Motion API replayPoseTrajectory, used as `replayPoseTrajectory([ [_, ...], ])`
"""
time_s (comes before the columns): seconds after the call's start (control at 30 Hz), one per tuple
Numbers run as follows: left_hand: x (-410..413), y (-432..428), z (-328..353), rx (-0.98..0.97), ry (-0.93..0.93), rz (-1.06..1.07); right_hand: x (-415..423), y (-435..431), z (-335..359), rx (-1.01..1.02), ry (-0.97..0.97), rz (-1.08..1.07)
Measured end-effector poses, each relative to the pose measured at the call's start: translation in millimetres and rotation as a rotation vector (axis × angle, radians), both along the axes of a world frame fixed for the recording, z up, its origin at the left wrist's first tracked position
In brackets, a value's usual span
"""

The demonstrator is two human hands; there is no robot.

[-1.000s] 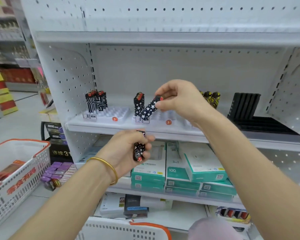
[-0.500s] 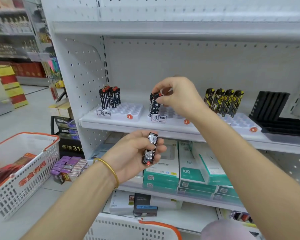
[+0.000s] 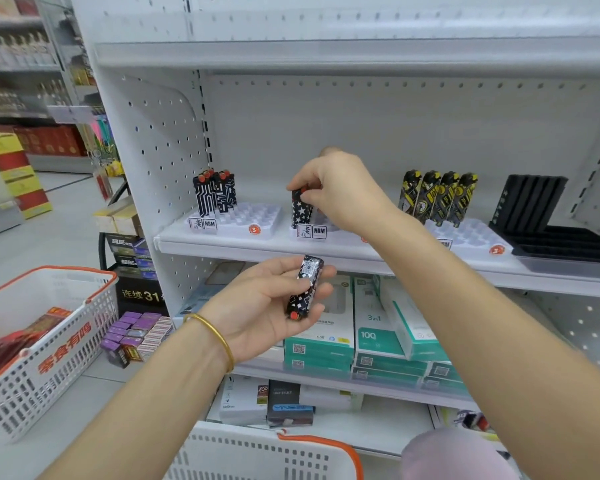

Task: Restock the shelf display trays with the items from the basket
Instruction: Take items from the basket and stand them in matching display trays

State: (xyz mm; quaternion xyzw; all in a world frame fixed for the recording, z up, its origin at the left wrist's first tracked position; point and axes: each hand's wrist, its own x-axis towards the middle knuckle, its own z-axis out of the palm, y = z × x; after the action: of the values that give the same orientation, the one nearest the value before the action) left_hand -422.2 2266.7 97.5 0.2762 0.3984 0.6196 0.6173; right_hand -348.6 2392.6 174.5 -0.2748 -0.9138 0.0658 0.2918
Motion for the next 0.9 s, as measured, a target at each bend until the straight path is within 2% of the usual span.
replayPoseTrajectory([
  [0.17, 4, -6, 7, 0.037, 0.058, 0.083, 16, -8, -7, 0.001, 0.156, -0.028],
  [0.23, 7, -9, 11, 0.053, 0.105, 0.104, 32, -19, -7, -0.056, 0.234, 0.047],
  [0.3, 8, -10, 14, 0.055, 0.117, 0.139, 50, -32, -8, -0.109, 0.170, 0.184],
  [0.37, 7, -11, 16, 0.060, 0.103, 0.159, 61, -43, -11, -0.089, 0.000, 0.289],
  [0.43, 7, -12, 19, 0.064, 0.106, 0.171, 64, -44, -15, -0.006, -0.159, 0.321],
  [0.5, 6, -15, 22, 0.051, 0.115, 0.185, 60, -42, -19, 0.068, -0.226, 0.307],
  [0.63, -5, -25, 33, 0.015, 0.135, 0.226, 46, -43, -19, 0.114, -0.135, 0.318],
  [0.7, -14, -31, 38, 0.003, 0.155, 0.281, 35, -44, -12, -0.010, 0.002, 0.330],
  [0.77, -22, -34, 40, 0.020, 0.276, 0.425, 19, -44, -4, -0.234, 0.184, 0.349],
  [0.8, -27, -35, 39, 0.037, 0.408, 0.524, 10, -43, 0, -0.307, 0.247, 0.344],
  [0.9, -47, -34, 23, 0.108, 1.102, 0.758, -18, -37, 6, -0.355, 0.308, 0.299],
])
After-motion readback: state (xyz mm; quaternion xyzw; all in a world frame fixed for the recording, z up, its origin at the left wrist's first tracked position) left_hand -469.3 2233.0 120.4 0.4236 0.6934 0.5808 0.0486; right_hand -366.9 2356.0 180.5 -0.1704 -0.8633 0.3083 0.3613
